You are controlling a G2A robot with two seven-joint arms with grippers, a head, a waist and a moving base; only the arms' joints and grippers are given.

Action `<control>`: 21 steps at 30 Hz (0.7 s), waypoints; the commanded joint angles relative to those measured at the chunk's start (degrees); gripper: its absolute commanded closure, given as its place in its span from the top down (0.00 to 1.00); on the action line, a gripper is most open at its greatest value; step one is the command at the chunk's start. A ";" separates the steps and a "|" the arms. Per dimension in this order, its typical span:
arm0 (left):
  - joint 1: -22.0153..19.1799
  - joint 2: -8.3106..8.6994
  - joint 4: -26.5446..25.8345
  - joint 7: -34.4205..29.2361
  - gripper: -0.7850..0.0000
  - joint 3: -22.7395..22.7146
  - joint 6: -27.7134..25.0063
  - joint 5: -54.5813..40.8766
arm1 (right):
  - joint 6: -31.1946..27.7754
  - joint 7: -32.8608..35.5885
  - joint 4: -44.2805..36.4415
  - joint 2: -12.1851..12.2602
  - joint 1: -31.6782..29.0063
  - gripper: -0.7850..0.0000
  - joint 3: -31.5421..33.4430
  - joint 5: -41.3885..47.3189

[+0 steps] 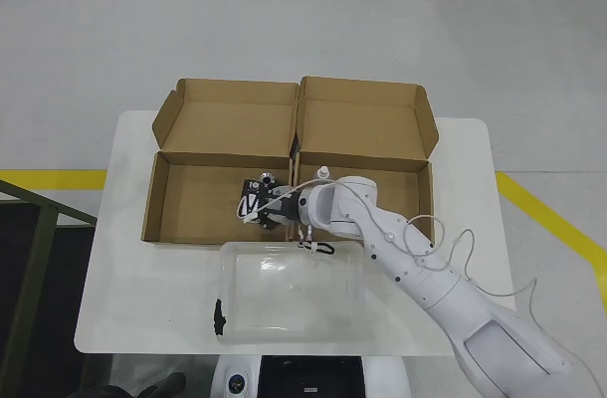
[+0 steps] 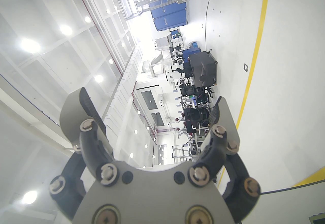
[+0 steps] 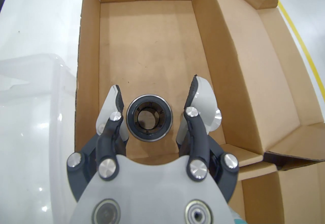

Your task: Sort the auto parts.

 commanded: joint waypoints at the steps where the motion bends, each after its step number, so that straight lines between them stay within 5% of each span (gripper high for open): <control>1: 0.00 0.00 0.00 0.00 1.00 0.00 0.00 0.00 | -0.47 -0.03 -2.24 0.29 -0.47 0.61 0.92 0.07; 12: 0.00 0.00 0.00 0.00 1.00 0.00 0.00 0.00 | -1.95 -0.38 -16.08 2.88 -6.99 0.62 8.46 -0.12; 21: 0.00 0.00 0.00 0.00 1.00 0.00 0.00 0.00 | 0.40 -3.99 -27.06 5.77 -18.75 0.68 18.90 -0.02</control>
